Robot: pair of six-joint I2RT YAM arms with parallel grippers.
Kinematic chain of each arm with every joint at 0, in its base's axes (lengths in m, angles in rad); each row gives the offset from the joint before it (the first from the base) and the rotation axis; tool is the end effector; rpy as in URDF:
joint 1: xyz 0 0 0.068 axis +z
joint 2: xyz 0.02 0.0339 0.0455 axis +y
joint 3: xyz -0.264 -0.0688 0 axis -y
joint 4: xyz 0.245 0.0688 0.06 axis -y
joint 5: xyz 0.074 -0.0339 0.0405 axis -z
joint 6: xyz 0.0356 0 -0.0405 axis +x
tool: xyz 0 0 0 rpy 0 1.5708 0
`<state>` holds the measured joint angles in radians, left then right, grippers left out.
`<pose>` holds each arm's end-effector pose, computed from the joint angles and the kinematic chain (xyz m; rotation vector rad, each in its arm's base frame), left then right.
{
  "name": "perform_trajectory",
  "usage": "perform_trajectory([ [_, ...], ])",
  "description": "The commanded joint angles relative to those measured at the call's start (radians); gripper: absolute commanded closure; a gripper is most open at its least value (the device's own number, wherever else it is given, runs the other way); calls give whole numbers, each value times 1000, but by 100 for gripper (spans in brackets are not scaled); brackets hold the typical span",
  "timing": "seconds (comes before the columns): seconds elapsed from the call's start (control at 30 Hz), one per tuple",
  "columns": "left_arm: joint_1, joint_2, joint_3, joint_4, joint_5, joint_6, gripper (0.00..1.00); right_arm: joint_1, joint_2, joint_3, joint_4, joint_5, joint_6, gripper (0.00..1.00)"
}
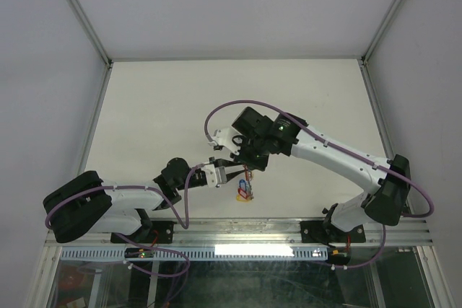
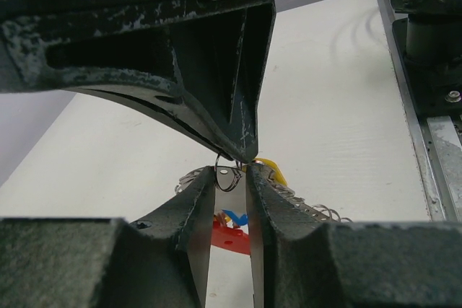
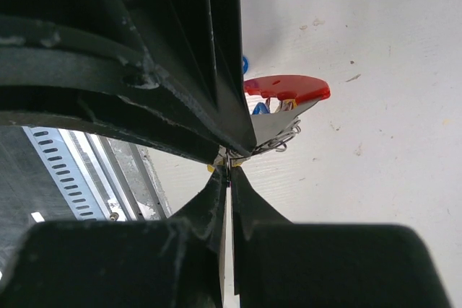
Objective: Put the keys on the keyring
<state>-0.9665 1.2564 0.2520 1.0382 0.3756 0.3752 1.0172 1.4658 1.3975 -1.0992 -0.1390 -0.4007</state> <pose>0.1185 -0.1946 0.1936 1.2091 1.0305 -0.7532 0.1450 0.2439 0.3187 -1.8382 2.0824 0.3565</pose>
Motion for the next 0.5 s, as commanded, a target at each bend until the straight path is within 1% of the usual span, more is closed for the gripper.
perform_trajectory([
  [0.0,8,-15,25,33,37,-6,78,12,-3,16,70,-2,-12,99],
  [0.17,9,-13,26,30,38,-6,89,15,-3,14,77,-2,-12,99],
  [0.3,12,-12,31,21,37,-6,100,17,-5,13,77,-5,-13,98],
  [0.4,13,-9,30,19,32,-4,100,17,-12,7,90,-15,-13,97],
  [0.47,15,-8,29,21,32,-5,100,17,-23,0,105,-17,-13,92],
])
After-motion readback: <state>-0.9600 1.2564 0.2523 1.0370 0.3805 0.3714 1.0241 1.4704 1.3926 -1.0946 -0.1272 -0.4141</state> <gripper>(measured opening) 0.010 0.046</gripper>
